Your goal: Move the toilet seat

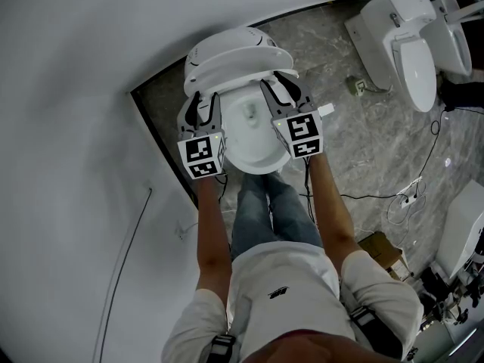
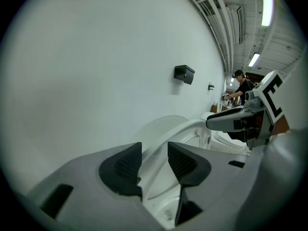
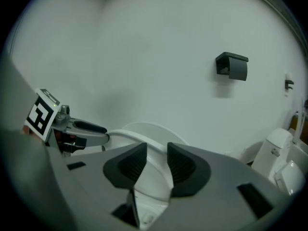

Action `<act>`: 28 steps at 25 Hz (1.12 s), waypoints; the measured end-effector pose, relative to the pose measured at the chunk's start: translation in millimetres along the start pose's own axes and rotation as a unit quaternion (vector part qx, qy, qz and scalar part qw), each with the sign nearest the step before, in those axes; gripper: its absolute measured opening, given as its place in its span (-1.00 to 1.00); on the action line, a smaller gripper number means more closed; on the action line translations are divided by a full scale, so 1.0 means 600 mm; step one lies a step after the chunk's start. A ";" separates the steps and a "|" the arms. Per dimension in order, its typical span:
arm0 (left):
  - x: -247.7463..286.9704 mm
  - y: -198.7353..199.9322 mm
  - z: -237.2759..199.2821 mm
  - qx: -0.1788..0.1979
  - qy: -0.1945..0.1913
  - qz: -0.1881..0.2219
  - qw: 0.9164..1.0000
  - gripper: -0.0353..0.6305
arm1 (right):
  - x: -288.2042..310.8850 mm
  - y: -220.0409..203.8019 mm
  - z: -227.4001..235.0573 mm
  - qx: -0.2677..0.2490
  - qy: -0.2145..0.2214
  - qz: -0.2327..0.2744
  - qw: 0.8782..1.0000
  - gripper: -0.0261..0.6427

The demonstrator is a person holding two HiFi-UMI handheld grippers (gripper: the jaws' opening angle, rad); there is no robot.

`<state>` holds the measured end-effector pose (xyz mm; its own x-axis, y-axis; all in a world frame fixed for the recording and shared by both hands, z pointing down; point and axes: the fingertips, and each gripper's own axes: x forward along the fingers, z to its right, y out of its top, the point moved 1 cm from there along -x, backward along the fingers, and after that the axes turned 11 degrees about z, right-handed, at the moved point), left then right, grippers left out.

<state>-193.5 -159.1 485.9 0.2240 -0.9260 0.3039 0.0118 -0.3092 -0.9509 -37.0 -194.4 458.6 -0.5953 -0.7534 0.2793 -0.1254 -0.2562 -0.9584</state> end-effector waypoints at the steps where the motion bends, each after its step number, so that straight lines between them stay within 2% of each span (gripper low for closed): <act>1: 0.001 0.000 -0.001 0.000 0.001 0.000 1.000 -0.33 | 0.002 0.001 0.000 -0.001 0.000 0.000 1.000 -0.47; 18: 0.033 0.011 -0.018 -0.003 0.014 0.006 1.000 -0.33 | 0.036 0.012 0.012 -0.012 -0.004 0.001 1.000 -0.47; 28: 0.040 0.015 -0.018 0.009 0.003 0.008 1.000 -0.33 | 0.056 0.017 0.013 -0.020 -0.011 0.007 1.000 -0.47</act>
<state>-198.5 -186.4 485.5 0.2189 -0.9322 0.2883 0.0249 -0.2901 -0.9567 -52.1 -227.4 459.0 -0.5794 -0.7700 0.2670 -0.1490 -0.2219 -0.9636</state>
